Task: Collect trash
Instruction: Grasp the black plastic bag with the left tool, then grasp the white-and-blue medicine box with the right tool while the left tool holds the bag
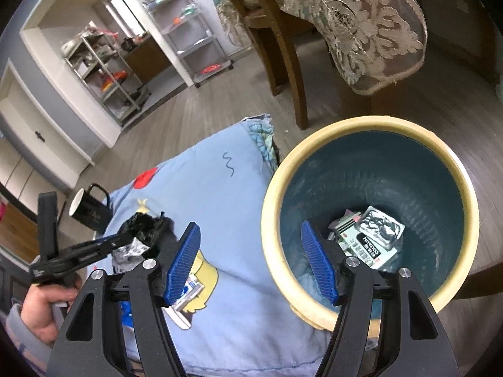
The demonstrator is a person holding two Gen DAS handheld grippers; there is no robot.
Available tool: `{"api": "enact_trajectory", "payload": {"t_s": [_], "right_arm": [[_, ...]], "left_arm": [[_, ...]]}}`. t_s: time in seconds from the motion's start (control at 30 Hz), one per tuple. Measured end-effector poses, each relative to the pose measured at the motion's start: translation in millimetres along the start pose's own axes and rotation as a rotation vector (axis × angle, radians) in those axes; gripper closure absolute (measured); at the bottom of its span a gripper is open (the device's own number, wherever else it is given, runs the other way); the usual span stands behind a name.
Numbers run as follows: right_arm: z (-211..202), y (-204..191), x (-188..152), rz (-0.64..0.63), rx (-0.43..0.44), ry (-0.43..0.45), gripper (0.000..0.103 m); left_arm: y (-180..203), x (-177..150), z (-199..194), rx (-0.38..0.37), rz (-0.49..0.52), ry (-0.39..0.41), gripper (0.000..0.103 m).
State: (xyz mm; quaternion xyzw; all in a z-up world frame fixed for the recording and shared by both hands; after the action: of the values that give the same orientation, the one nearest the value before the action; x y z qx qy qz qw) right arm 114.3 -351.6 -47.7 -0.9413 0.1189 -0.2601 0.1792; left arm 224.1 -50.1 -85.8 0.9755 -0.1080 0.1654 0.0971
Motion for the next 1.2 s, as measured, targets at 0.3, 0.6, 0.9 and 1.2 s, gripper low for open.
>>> {"api": "enact_trajectory", "payload": {"t_s": [0.3, 0.6, 0.9, 1.2], "right_arm": [[10.7, -17.3, -3.8, -0.044, 0.026, -0.036, 0.035], [45.9, -64.7, -30.0, -0.200, 0.038, -0.174, 0.034], [90.1, -106.1, -68.9, -0.377, -0.005, -0.333, 0.034], [114.6, -119.4, -87.0, -0.480, -0.087, -0.380, 0.032]], "left_arm": [[-7.6, 10.7, -41.9, -0.109, -0.058, 0.137, 0.090], [-27.7, 12.3, -62.5, -0.155, -0.145, 0.189, 0.090], [-48.4, 4.3, -72.7, -0.144, -0.184, 0.211, 0.090], [-65.5, -1.1, -79.3, -0.151, -0.223, 0.226, 0.090]]}}
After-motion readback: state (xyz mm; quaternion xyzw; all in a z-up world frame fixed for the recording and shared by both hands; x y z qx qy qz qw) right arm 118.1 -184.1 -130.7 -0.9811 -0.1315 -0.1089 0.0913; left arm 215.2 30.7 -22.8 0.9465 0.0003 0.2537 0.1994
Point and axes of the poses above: each gripper's, at about its wrist camera, not at the fingertips, and z roughly the way its jaws point, y to its right, x to its top, the point moved 1 cm from there along z, roughly the way its jaws point, and after that the axes turned 5 degrees about -y, right-handed, at the moved point
